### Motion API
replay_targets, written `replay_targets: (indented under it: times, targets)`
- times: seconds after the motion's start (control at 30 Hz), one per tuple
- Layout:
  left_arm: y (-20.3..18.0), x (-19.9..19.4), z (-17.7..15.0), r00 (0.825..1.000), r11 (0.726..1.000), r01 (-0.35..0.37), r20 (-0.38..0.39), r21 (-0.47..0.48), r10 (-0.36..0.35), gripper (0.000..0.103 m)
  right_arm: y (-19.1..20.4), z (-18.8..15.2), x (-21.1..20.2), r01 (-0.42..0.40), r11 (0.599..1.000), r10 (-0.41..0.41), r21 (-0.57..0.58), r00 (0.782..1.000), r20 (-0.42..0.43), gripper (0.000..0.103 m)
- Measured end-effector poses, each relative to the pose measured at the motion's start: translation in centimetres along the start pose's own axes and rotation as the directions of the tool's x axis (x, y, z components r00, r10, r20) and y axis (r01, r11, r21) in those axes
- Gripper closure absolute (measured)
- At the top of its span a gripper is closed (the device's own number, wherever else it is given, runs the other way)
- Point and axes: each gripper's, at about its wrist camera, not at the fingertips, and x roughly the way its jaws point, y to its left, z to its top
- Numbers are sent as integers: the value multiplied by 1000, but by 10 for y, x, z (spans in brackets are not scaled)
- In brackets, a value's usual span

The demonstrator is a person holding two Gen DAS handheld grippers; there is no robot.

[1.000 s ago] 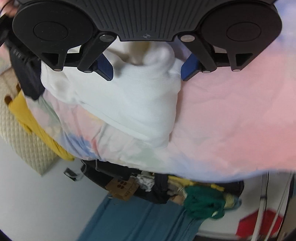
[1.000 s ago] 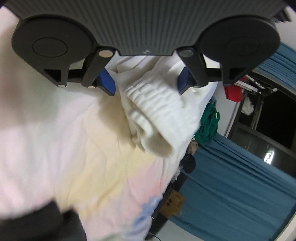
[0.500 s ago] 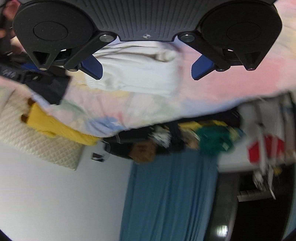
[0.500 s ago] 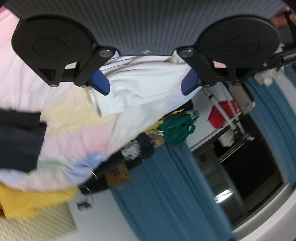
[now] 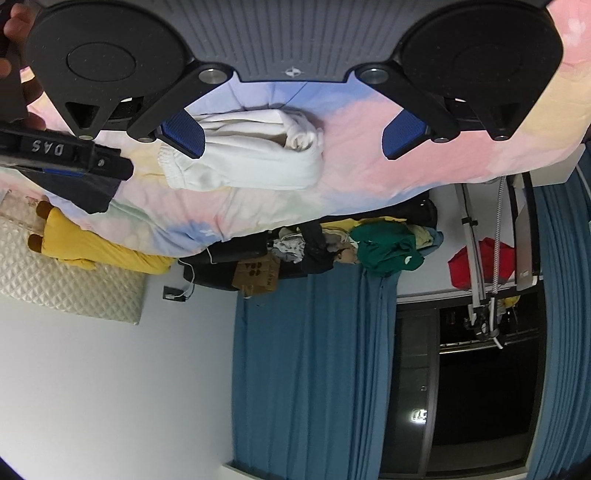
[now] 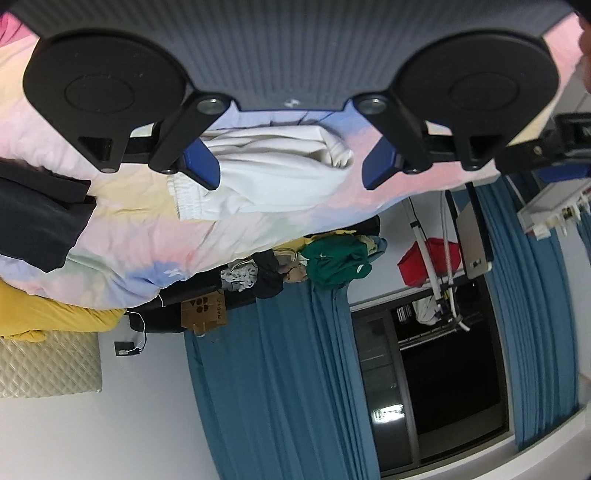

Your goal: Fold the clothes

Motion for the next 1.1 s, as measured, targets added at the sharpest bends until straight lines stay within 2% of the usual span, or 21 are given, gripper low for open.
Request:
replay_targets:
  times: [0.17, 0.43, 0.63, 1.1]
  targets:
    - [8, -1, -12, 1000, 1000, -24, 15, 13, 23, 0, 11, -14, 8, 27, 999, -27, -24, 1000, 4, 18]
    - [11, 30, -32, 999, 999, -43, 14, 32, 42, 0, 14, -33, 30, 85, 996, -85, -39, 996, 0, 18]
    - [21, 53, -43, 998, 998, -59, -21, 22, 59, 1, 20, -42, 43, 118, 991, -118, -60, 993, 0, 18]
    - [37, 63, -65, 996, 998, -66, -60, -10, 65, 1, 23, -61, 50, 151, 985, -152, -80, 988, -11, 18]
